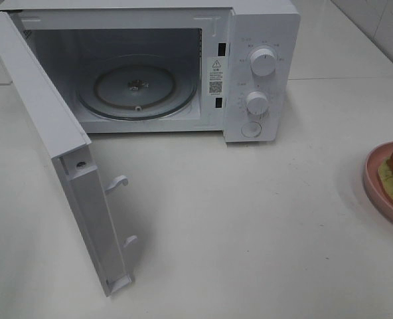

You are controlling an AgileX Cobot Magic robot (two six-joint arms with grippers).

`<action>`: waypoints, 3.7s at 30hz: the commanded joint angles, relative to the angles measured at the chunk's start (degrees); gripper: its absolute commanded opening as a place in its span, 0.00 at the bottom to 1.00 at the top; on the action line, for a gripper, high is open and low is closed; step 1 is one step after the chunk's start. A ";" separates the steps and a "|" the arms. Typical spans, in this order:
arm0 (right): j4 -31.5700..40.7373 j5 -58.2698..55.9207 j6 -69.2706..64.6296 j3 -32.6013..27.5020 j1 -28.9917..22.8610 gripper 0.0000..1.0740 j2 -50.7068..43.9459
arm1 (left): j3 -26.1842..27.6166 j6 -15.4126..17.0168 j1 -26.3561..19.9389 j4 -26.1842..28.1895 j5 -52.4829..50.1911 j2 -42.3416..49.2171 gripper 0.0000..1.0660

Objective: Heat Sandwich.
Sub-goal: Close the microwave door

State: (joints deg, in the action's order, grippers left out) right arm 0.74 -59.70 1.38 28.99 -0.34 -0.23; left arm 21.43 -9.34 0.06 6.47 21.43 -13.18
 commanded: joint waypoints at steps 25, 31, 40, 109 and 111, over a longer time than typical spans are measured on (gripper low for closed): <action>-0.34 0.23 -0.11 -0.11 0.29 0.62 -1.49 | -6.13 0.63 9.05 0.57 -36.67 -35.98 0.00; -0.34 0.23 -0.11 -0.11 0.29 0.62 -1.49 | -6.13 6.36 9.05 -4.41 -42.74 -42.11 0.00; -0.34 0.23 -0.11 -0.11 0.29 0.62 -1.49 | -6.13 22.35 9.05 -24.18 -57.35 -52.43 0.00; -0.34 0.23 -0.17 -0.11 0.29 0.62 -1.49 | 29.91 -41.83 49.05 40.68 -74.08 -94.88 0.00; -0.34 0.23 -0.17 -0.11 0.29 0.62 -1.49 | 30.48 -43.09 49.05 40.97 -73.97 -95.11 0.00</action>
State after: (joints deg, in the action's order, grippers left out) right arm 0.74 -59.70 1.38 28.99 -0.34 -0.23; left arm 50.76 -50.53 48.82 46.35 -51.97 -107.89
